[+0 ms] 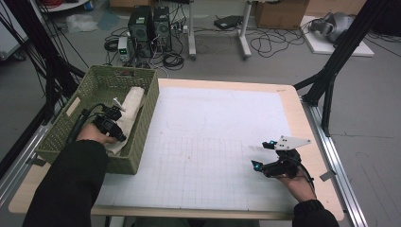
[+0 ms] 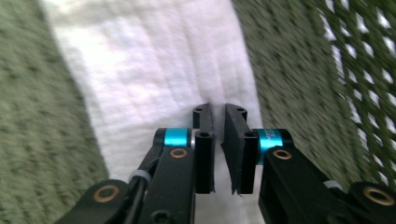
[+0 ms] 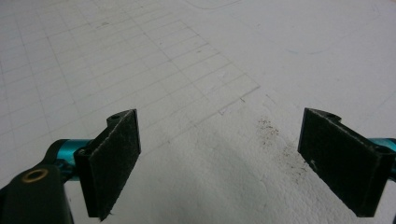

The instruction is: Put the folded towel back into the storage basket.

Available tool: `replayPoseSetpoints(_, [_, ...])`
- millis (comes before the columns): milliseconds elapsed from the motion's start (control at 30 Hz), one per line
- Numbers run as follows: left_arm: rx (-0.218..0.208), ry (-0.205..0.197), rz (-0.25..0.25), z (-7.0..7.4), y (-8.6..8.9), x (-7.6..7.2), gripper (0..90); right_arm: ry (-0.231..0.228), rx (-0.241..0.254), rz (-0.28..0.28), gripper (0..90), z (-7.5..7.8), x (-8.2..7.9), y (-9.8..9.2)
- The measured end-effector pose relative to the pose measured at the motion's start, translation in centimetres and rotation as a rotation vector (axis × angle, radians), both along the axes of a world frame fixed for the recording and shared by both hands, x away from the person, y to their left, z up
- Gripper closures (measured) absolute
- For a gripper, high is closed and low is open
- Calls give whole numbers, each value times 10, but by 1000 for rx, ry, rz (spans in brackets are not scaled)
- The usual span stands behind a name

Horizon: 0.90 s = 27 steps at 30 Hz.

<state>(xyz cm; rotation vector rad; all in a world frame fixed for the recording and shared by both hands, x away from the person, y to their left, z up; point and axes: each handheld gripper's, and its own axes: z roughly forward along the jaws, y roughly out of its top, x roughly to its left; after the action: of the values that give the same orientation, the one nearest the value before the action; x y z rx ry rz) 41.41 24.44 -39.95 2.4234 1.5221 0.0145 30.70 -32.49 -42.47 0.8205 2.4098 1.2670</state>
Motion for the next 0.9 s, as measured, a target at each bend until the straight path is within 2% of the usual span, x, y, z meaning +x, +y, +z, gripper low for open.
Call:
replayPoseSetpoints(100, [-3,-6,-16,0,0,0,820,0,-2,1,123,0,0,2])
replayPoseSetpoints(167, [-32,-2,-20,1,1,0,801,-1,-2,0,123,0,0,2])
replayPoseSetpoints(267, [-34,-31,-17,4,2,0,777,2,-2,-3,123,0,0,2])
replayPoseSetpoints(333, [-43,-70,-2,7,3,0,765,4,0,-3,123,0,-1,2])
replayPoseSetpoints(433, [-69,-131,11,14,5,-1,746,2,5,-4,123,1,-1,2])
replayPoseSetpoints(467, [-90,-146,17,17,6,-1,738,-1,5,-6,123,1,-1,1])
replayPoseSetpoints(500, [-106,-155,18,18,6,-2,724,0,6,-6,123,1,-1,1])
replayPoseSetpoints(700, [-139,-223,43,27,8,-3,675,-4,17,-10,123,3,-3,0])
replayPoseSetpoints(900, [-185,-264,79,32,11,-6,658,-12,25,-14,123,4,-3,-1])
